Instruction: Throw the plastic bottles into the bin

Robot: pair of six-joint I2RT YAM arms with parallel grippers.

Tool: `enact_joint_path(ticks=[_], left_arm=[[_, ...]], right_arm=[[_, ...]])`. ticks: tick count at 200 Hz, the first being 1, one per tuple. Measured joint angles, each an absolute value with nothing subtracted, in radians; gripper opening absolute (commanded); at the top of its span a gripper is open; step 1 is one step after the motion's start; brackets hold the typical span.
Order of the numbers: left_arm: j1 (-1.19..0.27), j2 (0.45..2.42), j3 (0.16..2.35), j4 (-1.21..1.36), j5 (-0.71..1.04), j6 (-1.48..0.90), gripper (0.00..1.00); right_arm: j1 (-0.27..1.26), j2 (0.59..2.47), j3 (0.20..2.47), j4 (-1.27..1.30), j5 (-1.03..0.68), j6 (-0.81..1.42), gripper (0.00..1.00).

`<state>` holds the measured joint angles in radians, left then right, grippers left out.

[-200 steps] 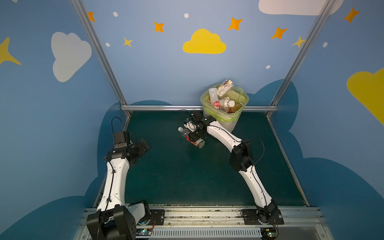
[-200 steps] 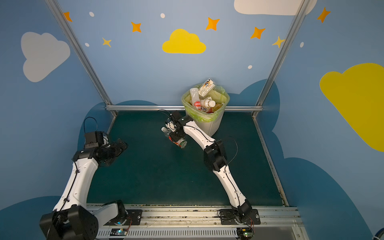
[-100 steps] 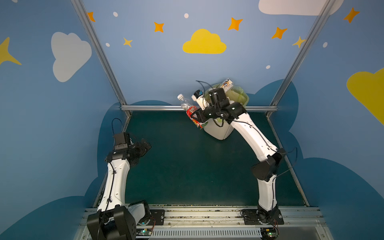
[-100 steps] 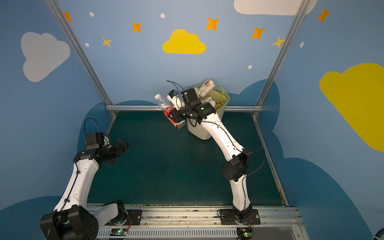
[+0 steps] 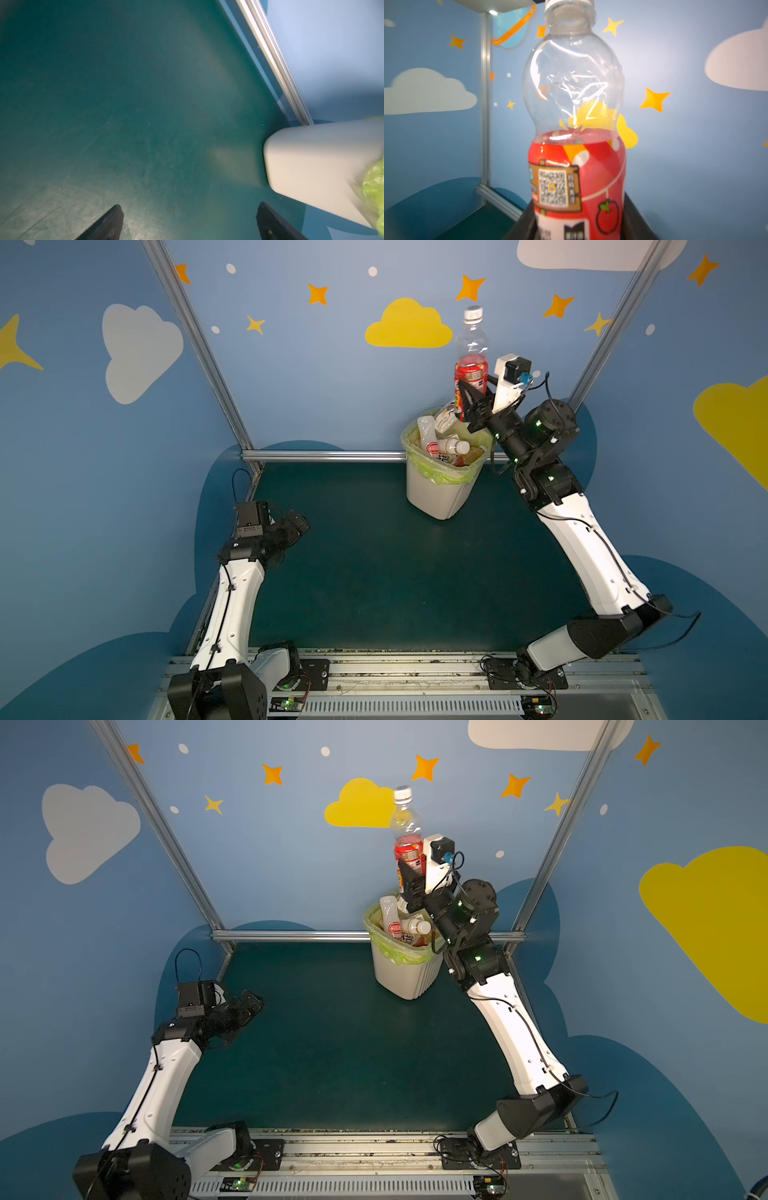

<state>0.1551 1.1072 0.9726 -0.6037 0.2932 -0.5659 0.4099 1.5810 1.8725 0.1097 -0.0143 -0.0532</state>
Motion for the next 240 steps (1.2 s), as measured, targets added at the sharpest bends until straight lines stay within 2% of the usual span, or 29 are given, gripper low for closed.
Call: enact_joint_path(ticks=[16, 31, 40, 73, 157, 195, 211, 231, 240], left_arm=[[0.137, 1.121, 0.992, -0.598, 0.281, -0.569, 1.0], [0.125, 1.127, 1.002, -0.596, 0.272, -0.575, 1.0], [0.121, 1.129, 1.005, -0.594, 0.267, -0.579, 1.0], [0.112, 1.128, 1.017, -0.595, 0.244, -0.581, 1.0], [0.062, 1.146, 1.017, -0.595, 0.189, -0.6, 1.0], [0.01, 1.183, 1.028, -0.595, 0.168, -0.607, 1.0], [-0.005, 1.19, 1.037, -0.593, 0.162, -0.611, 1.0], [-0.024, 1.195, 1.039, -0.591, 0.151, -0.617, 1.0], [-0.033, 1.197, 1.039, -0.591, 0.146, -0.619, 1.0]], right_arm=[[0.333, 1.672, 1.909, 0.097, 0.014, -0.027, 0.64], [0.277, 1.76, 1.94, 0.044, 0.021, -0.003, 0.83], [0.253, 1.809, 1.963, -0.005, 0.019, 0.013, 0.88], [0.199, 1.888, 1.962, -0.162, -0.006, 0.075, 0.88], [0.152, 1.544, 1.81, -0.047, -0.024, 0.116, 0.88], [0.114, 1.545, 1.789, -0.053, -0.039, 0.155, 0.88], [0.102, 1.576, 1.792, -0.08, -0.053, 0.186, 0.85], [0.088, 1.652, 1.85, -0.15, -0.09, 0.245, 0.74], [0.086, 1.695, 1.896, -0.18, -0.107, 0.27, 0.73]])
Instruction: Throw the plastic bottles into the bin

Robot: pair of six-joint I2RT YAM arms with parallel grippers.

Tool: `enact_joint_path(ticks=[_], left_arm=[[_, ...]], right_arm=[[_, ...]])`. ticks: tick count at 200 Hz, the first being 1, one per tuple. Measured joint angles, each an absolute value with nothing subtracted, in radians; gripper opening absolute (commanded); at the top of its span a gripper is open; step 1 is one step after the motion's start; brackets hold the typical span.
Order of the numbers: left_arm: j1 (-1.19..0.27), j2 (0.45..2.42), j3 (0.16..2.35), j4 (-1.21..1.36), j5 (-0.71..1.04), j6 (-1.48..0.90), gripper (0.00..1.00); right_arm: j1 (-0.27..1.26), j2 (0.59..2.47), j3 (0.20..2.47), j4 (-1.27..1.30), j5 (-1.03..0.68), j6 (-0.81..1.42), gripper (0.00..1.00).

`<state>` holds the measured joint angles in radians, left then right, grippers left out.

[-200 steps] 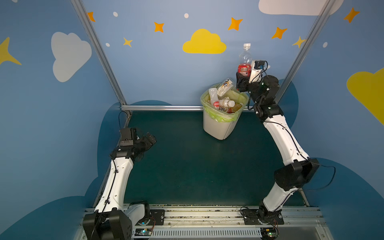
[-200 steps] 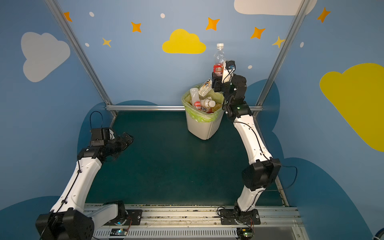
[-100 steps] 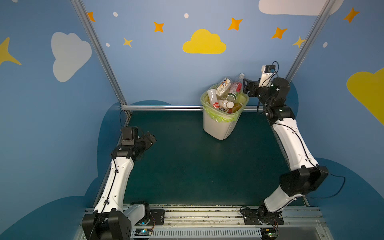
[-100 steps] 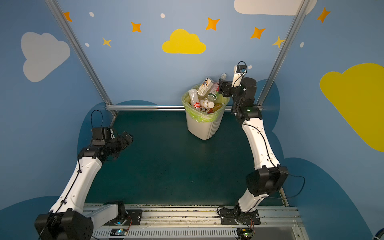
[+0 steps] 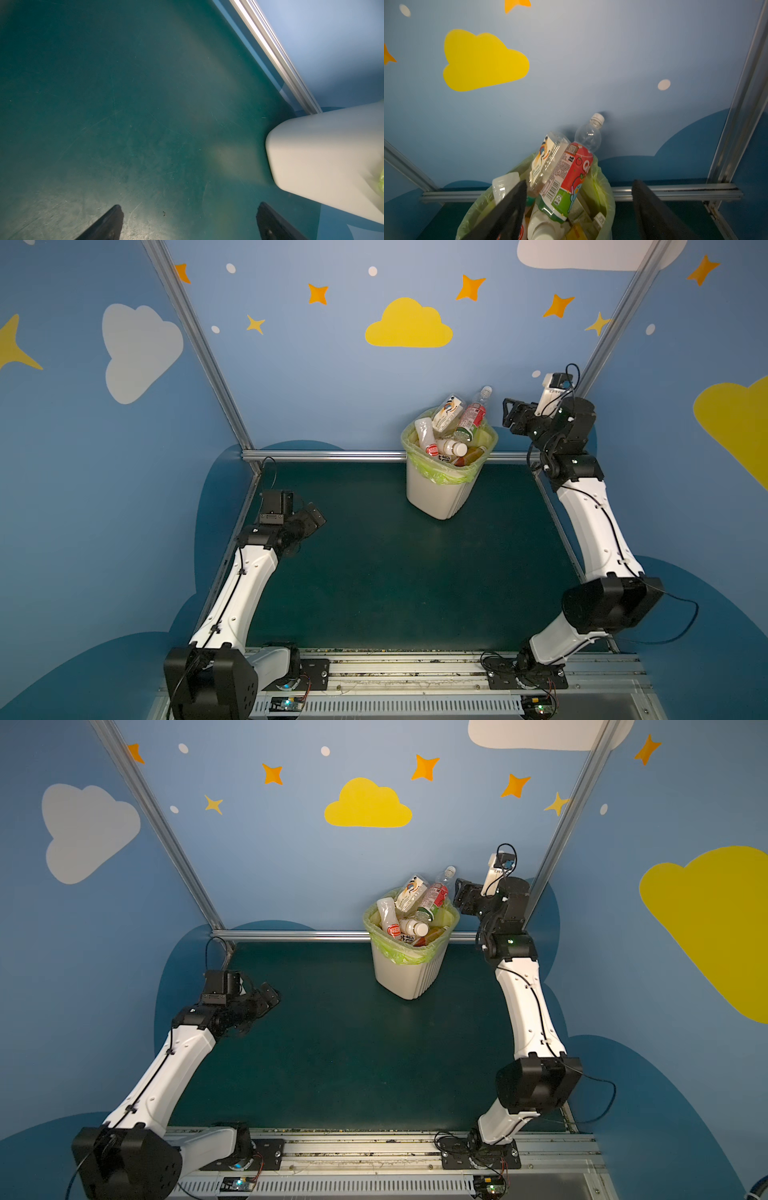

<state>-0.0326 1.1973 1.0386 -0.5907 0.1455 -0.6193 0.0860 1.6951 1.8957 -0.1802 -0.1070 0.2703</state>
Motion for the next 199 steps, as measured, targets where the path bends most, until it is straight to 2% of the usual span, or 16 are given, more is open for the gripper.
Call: enact_joint_path(ticks=[81, 108, 131, 154, 182, 199], left_arm=[[-0.073, 1.213, 1.05, -0.588, 0.105, -0.633, 1.0], [-0.073, 1.207, 1.05, -0.592, 0.084, -0.627, 1.0], [-0.073, 1.2, 1.05, -0.596, 0.072, -0.622, 1.0], [-0.073, 1.198, 1.05, -0.599, 0.065, -0.617, 1.0], [-0.072, 1.189, 1.05, -0.608, 0.058, -0.614, 1.0], [-0.072, 1.183, 1.05, -0.61, 0.058, -0.614, 1.0]], right_arm=[[0.094, 2.127, 2.407, -0.42, -0.264, 0.501, 0.75], [0.112, 2.222, 2.515, -0.486, -0.263, 0.519, 0.71], [0.128, 2.268, 2.556, -0.526, -0.259, 0.512, 0.6], [0.138, 2.276, 2.564, -0.568, -0.248, 0.468, 0.54], [0.156, 2.255, 2.558, -0.637, -0.17, 0.315, 0.55], [0.17, 2.205, 2.478, -0.656, -0.105, 0.21, 0.6]])
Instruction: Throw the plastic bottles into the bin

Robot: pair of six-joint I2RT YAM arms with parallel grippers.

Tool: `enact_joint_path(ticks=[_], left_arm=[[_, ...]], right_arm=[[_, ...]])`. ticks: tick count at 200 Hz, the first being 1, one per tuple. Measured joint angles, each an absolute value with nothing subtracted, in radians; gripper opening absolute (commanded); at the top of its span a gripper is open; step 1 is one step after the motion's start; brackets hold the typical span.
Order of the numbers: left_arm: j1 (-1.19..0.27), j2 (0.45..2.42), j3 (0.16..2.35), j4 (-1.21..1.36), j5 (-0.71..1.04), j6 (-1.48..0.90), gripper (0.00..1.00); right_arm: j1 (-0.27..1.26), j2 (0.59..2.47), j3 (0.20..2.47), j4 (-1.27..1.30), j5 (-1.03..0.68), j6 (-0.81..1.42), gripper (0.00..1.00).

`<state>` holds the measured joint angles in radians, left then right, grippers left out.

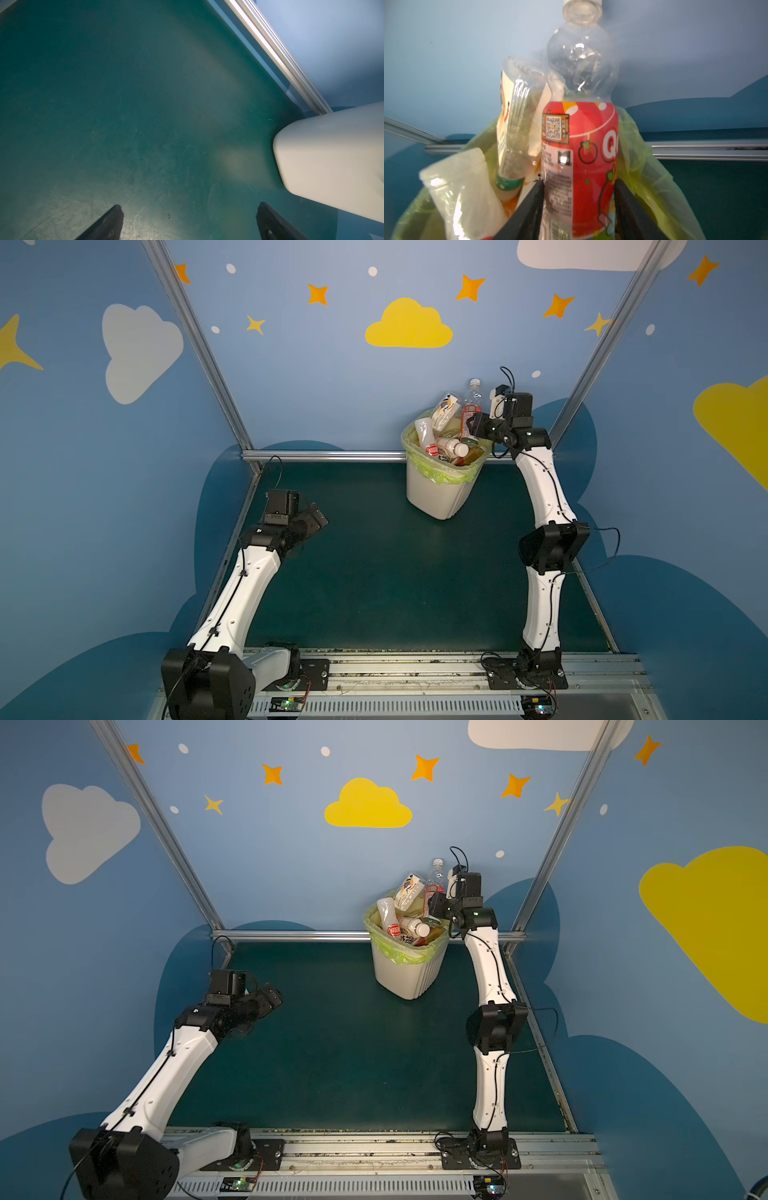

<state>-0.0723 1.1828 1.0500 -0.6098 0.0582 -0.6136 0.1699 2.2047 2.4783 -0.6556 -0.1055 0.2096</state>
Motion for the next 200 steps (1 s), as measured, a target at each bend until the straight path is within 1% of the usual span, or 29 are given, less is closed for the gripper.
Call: enact_joint_path(ticks=[14, 28, 66, 87, 106, 122, 149, 168, 200], left_arm=[[-0.072, 1.182, 1.05, -0.61, 0.059, -0.614, 1.0], [-0.072, 1.182, 1.05, -0.61, 0.059, -0.614, 1.0], [-0.072, 1.181, 1.05, -0.609, 0.063, -0.615, 1.0], [-0.072, 1.176, 1.048, -0.609, 0.063, -0.619, 1.0], [-0.072, 1.154, 1.033, -0.608, 0.063, -0.622, 0.99], [-0.072, 1.136, 1.017, -0.609, 0.064, -0.626, 0.97], [-0.073, 1.128, 1.014, -0.612, 0.072, -0.629, 0.97], [-0.075, 1.128, 1.014, -0.616, 0.079, -0.63, 0.97], [-0.079, 1.101, 1.014, -0.636, 0.079, -0.629, 0.97]], right_arm=[[0.18, 2.147, 2.388, -0.668, -0.055, 0.131, 0.7], [0.187, 2.093, 2.313, -0.671, -0.028, 0.079, 0.75], [0.179, 1.921, 2.147, -0.614, -0.038, 0.047, 0.76], [0.161, 1.845, 2.122, -0.562, -0.082, 0.073, 0.76], [0.135, 1.814, 2.138, -0.529, -0.136, 0.117, 0.76], [0.113, 1.817, 2.169, -0.523, -0.184, 0.162, 0.76], [0.073, 1.839, 2.193, -0.509, -0.266, 0.254, 0.76], [0.038, 1.941, 2.321, -0.501, -0.342, 0.344, 0.76], [-0.019, 2.186, 2.569, -0.453, -0.487, 0.522, 0.76]])
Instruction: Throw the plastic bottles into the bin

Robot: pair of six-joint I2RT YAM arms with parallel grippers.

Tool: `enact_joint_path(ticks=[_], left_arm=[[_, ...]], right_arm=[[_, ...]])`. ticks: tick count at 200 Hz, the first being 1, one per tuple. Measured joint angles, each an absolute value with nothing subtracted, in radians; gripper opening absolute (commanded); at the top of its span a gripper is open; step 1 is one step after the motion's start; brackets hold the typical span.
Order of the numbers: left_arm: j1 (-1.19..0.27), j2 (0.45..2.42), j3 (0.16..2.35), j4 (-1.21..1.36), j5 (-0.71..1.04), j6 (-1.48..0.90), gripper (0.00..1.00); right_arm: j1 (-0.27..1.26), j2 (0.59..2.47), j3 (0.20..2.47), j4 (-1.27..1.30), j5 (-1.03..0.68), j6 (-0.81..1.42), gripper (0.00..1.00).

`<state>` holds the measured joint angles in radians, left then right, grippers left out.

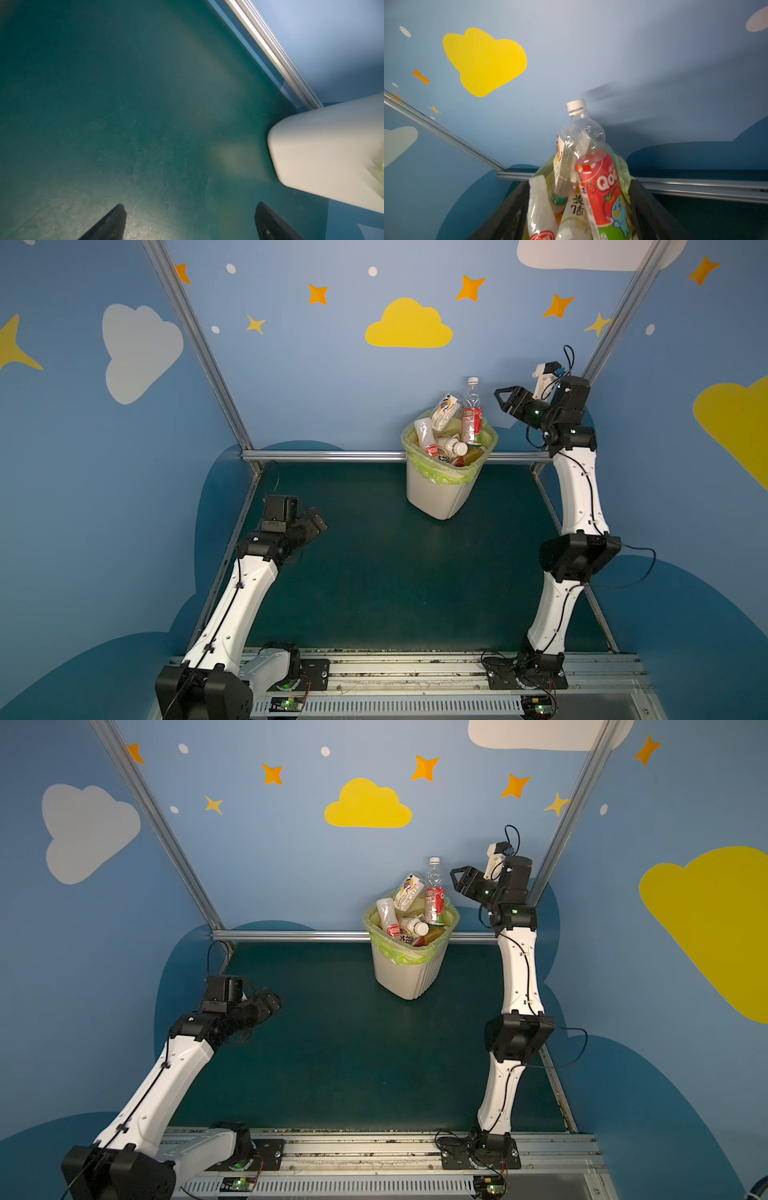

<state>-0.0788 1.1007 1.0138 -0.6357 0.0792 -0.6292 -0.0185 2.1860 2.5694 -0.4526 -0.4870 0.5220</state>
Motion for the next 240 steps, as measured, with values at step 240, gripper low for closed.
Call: enact_joint_path(ticks=[240], left_arm=[[-0.079, 0.989, 0.992, -0.737, -0.009, -0.6, 0.97]], right_arm=[[0.103, 2.376, 2.603, -0.216, -0.906, 0.466, 0.75]])
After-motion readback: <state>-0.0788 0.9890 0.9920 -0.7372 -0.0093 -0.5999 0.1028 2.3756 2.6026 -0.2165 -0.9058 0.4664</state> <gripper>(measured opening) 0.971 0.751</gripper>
